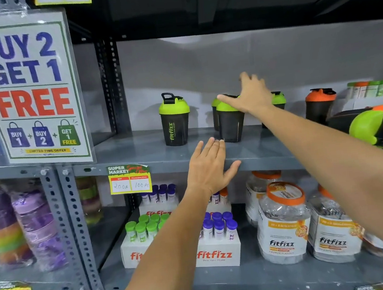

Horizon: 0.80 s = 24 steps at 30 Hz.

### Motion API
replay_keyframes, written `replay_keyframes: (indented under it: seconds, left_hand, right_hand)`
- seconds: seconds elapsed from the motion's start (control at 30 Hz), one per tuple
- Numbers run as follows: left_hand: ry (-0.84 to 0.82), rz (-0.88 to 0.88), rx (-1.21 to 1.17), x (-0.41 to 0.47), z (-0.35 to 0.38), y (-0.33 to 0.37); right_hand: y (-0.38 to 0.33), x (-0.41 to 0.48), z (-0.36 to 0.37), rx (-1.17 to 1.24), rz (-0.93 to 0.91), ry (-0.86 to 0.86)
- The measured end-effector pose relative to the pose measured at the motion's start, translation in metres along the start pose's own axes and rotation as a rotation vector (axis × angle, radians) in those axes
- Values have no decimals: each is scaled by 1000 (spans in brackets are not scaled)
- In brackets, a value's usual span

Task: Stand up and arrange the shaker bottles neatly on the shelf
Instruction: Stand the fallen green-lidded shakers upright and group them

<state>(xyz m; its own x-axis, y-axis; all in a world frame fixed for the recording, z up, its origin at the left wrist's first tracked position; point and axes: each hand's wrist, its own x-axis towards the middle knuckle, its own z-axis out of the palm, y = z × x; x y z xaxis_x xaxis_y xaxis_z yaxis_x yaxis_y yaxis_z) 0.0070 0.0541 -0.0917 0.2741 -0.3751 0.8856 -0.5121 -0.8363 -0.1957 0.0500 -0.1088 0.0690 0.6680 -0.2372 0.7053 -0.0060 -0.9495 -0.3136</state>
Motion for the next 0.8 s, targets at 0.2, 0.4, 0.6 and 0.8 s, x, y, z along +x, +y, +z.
replay_keyframes:
  seconds: [0.2,0.4,0.6,0.8]
  left_hand:
    - [-34,-3,30,-1,-1,0]
    - [-43,-3,23,-1,-3,0]
    - [-96,-17,40,0,-8,2]
    - [-136,-31,32,1,-10,2]
  right_hand:
    - [-10,11,-8,-56,15,-318]
    - [-5,9,-22,18,-12,-205]
    - [-4,11,-16,70,-30,-337]
    - [5,8,-11,177,-20,-323]
